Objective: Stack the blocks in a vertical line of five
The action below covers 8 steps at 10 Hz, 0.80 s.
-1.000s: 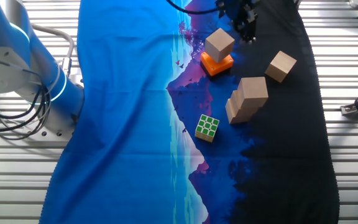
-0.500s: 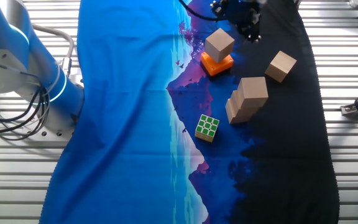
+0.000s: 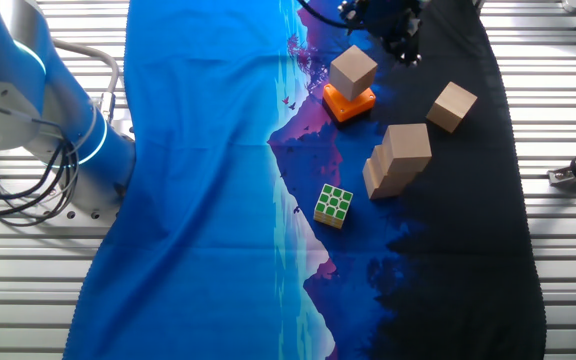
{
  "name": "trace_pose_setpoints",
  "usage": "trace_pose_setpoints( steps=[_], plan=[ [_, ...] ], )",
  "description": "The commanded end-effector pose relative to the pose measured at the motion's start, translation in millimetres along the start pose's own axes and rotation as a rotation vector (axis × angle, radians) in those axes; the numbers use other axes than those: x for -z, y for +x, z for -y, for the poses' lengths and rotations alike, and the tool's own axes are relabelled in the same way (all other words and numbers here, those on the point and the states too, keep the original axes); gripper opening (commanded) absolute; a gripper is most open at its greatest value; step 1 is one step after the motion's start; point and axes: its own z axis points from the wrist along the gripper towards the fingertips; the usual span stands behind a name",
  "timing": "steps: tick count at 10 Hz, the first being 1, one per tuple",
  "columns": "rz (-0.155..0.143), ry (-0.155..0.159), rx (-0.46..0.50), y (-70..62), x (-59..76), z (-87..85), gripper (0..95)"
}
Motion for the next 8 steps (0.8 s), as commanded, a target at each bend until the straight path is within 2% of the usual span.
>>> trace_pose_setpoints(
  steps=[1, 3, 4, 5, 8],
  plan=[
    [-0.111, 0.246, -0.34, 0.7, -0.6, 0.5, 95.0],
    [-0.105, 0.24, -0.338, 7.2, -5.0, 3.8, 95.0],
    [-0.094, 0.234, -0.325, 20.4, -14.1, 10.0, 95.0],
    [-0.079, 0.223, -0.324, 28.2, -19.6, 13.3, 95.0],
    [-0.065, 0.211, -0.336, 28.8, -20.1, 13.7, 95.0]
  ],
)
